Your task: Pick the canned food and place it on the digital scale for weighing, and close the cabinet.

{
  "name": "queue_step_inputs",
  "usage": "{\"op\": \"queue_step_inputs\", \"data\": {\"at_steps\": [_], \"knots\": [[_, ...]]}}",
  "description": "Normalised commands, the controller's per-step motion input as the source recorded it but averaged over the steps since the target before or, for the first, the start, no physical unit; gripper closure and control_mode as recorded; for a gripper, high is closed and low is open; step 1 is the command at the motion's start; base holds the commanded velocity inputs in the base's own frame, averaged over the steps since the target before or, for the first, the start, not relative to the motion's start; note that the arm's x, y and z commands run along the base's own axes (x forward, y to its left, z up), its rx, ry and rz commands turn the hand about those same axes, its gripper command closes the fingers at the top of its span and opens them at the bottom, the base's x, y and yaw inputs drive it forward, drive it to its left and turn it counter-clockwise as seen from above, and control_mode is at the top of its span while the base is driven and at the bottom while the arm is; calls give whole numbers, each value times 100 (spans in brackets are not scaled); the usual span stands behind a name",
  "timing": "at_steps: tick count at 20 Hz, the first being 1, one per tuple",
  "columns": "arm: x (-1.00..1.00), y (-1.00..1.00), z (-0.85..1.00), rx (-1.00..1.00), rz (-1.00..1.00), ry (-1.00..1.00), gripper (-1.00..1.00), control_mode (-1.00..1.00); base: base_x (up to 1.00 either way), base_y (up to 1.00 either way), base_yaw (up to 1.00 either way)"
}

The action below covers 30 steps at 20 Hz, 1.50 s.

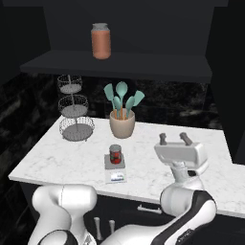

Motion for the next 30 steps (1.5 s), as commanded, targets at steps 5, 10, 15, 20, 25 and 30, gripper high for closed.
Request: {"op": "queue_step_inputs", "data": {"at_steps": [5,10,15,20,25,30], "knots": [[0,-43,0,6,0,1,-100,-100,0,0,0],[0,-40,0,5,0,2,-100,-100,0,0,0],[0,-27,0,2,0,1,-100,-100,0,0,0],[0,-17,0,0,0,1,-100,-100,0,0,0],[0,-38,0,3,0,2,-100,-100,0,0,0],[0,-51,0,4,0,7,-100,-100,0,0,0]]}}
